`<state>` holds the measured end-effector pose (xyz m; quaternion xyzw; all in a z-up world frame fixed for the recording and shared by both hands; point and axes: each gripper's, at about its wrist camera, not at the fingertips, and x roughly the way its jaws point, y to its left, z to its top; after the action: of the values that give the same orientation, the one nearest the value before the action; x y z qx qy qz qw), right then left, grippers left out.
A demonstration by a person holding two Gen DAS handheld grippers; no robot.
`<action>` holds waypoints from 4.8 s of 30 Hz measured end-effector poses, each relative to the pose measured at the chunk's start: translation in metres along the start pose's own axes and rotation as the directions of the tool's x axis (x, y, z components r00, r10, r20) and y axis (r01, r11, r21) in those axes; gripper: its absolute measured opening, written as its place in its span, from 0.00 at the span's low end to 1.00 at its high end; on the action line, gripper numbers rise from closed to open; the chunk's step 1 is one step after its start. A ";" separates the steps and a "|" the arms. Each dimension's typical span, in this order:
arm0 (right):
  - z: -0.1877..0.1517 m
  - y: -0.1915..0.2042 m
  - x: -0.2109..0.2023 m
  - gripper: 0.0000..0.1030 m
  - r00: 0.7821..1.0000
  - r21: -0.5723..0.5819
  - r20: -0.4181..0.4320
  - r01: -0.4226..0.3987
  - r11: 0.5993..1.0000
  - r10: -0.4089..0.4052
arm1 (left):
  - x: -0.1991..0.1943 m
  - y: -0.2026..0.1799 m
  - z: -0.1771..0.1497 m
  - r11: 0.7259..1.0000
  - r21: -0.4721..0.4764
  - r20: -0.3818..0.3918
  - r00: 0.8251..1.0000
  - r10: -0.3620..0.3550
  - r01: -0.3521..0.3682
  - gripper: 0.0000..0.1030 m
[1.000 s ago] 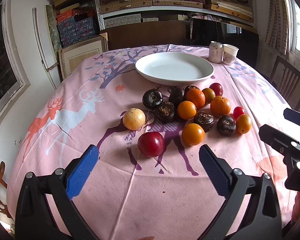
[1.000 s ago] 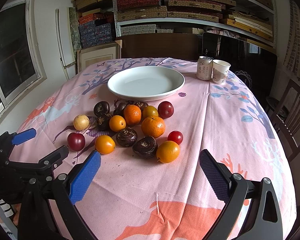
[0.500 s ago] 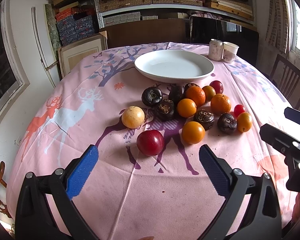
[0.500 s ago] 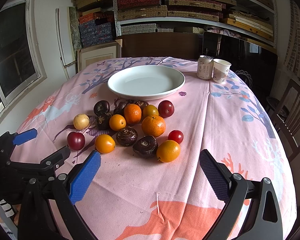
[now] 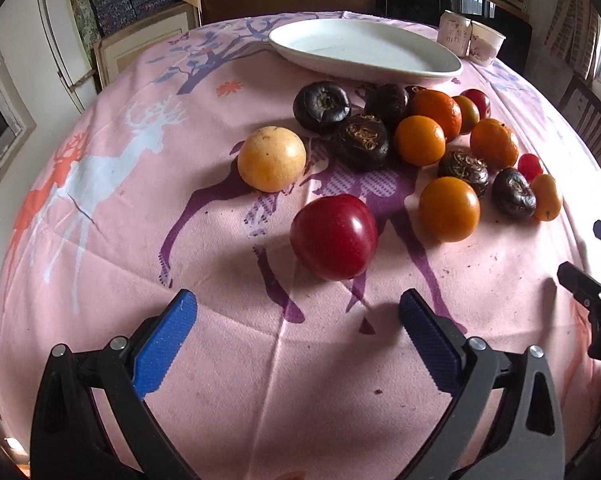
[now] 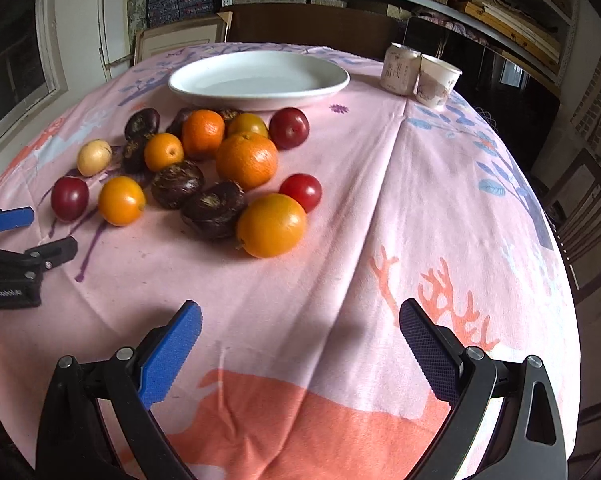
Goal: Organize fruits
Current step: 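Grasp the red apple with the left tool while the right tool grasps an orange, then lower the red apple onto the plate with the left tool while the right tool places the orange, then withdraw both open tools from the plate back toward the fruit pile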
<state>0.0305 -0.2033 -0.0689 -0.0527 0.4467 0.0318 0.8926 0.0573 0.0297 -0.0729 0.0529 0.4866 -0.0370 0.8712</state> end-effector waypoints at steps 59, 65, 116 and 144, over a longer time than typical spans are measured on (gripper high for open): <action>0.201 -0.021 0.098 0.40 0.943 0.041 0.139 -0.310 0.950 0.302 | 0.073 -0.023 0.212 0.969 0.189 0.185 0.963 -0.196 0.161 0.38; 0.208 -0.020 0.112 0.52 0.939 0.045 0.147 -0.321 0.946 0.312 | 0.084 -0.025 0.214 0.973 0.190 0.209 0.963 -0.170 0.131 0.67; 0.068 -0.025 0.027 0.71 0.956 0.142 0.222 -0.224 0.964 0.190 | -0.029 0.032 0.074 0.995 0.010 0.447 0.890 0.088 -0.103 0.95; 0.060 0.009 0.013 0.88 0.971 0.003 0.236 -0.031 1.000 0.029 | 0.016 0.034 0.069 0.999 0.034 0.256 0.967 0.022 -0.032 0.95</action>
<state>0.0849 -0.1874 -0.0444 -0.0388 0.3386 0.0498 0.9388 0.1278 0.0546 -0.0491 0.0709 0.3689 -0.0409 0.9258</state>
